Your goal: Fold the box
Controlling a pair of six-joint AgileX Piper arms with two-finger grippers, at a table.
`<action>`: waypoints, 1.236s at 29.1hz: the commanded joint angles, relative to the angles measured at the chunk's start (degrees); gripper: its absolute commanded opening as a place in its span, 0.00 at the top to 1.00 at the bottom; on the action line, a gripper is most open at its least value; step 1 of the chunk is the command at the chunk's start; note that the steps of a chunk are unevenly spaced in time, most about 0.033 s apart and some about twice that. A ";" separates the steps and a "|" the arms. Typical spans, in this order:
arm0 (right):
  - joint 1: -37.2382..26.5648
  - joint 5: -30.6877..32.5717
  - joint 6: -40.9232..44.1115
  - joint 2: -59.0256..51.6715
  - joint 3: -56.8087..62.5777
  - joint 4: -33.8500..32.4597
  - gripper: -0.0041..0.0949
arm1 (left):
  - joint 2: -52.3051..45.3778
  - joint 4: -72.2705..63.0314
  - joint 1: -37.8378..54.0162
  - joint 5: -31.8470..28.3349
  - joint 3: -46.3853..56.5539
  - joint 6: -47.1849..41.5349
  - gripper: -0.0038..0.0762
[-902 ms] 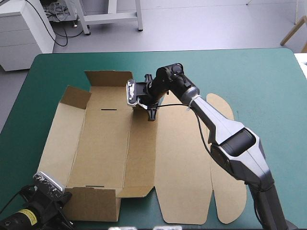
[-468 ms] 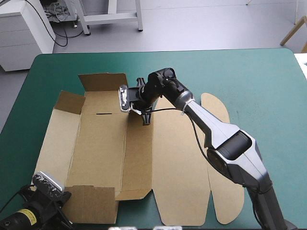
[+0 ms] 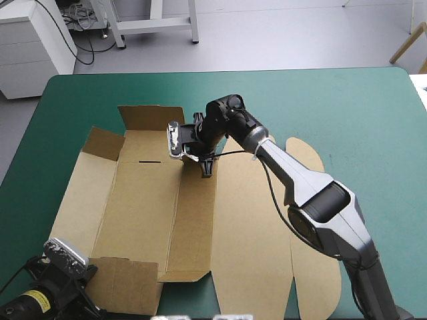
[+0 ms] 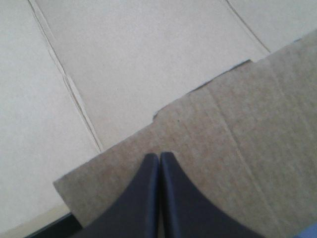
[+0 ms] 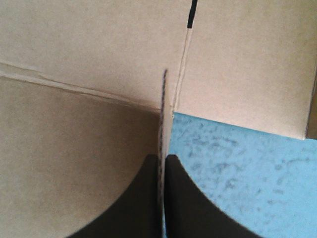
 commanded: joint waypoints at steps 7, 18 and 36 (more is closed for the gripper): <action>1.99 -1.91 -1.46 -0.75 -1.24 7.62 0.98 | 0.95 -1.22 0.10 -6.95 -1.96 -1.15 0.96; 2.04 -1.41 2.01 0.49 -1.24 7.30 0.98 | 0.95 -1.67 0.10 -12.80 -2.72 -1.15 0.96; 1.94 -3.21 16.34 -8.76 -1.24 -10.91 0.52 | 1.59 -1.48 0.10 -5.44 -11.43 -1.25 0.96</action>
